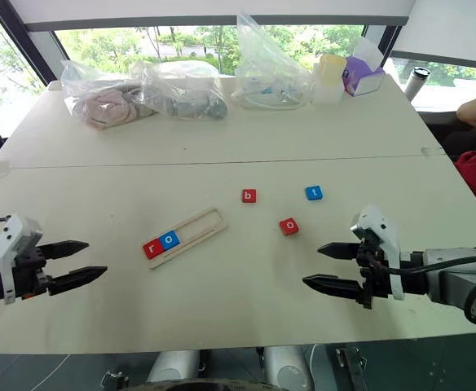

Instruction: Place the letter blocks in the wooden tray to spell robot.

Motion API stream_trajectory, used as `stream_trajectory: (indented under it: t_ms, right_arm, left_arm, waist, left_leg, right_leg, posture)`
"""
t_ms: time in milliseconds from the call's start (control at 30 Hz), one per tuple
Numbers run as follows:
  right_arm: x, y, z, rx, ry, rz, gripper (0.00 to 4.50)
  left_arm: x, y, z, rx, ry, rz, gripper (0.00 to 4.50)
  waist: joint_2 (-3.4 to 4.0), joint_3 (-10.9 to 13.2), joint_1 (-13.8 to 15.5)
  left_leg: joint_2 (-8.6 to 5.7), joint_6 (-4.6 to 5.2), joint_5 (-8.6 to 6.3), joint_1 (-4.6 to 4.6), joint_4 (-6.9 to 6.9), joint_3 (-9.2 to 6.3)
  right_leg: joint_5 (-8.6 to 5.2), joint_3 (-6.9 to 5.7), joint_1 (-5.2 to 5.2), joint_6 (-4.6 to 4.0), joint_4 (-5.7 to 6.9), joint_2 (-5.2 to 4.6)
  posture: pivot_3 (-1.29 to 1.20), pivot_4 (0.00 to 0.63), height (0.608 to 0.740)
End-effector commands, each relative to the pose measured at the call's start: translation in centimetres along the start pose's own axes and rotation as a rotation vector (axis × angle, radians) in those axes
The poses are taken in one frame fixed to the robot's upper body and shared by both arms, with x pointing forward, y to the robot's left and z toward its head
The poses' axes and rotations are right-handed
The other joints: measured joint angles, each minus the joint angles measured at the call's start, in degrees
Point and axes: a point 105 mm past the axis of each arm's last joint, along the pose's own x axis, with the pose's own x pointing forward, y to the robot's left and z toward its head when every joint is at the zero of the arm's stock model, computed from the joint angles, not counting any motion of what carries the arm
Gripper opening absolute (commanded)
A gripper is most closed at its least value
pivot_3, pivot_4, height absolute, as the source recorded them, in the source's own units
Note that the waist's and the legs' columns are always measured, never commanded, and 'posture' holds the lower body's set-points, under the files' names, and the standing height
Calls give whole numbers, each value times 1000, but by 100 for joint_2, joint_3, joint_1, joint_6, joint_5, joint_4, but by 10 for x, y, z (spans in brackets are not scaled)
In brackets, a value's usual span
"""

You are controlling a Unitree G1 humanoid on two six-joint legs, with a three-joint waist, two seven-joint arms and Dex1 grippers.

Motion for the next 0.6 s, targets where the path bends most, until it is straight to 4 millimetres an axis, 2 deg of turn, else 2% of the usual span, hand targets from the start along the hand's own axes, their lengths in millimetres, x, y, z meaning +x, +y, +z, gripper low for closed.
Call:
stream_trajectory:
  t_ms: [33, 400, 600]
  right_arm:
    - [-4, -3, 5, -46, -1, -23, 4458]
    - [2, -9, 6, -55, -13, -30, 4458]
    - [11, -10, 2, -73, 38, -31, 4458]
  left_arm:
    - [1, -5, 5, 18, -7, -8, 4500]
    - [1, -4, 6, 27, -6, 10, 4500]
    - [1, 1, 15, 169, 44, 38, 4500]
  waist:
    - [0, 0, -1]
    - [0, 0, -1]
    - [0, 0, 1]
  left_leg:
    - [0, 0, 0, 0, 0, 0]
    - [0, 0, 0, 0, 0, 0]
    - [-1, 0, 0, 0, 1, -1]
  right_leg:
    - [0, 0, 0, 0, 0, 0]
    - [0, 0, 0, 0, 0, 0]
    - [0, -1, 0, 0, 0, 1]
  posture:
    - [0, 150, 740]
    - [0, 150, 740]
    - [0, 150, 740]
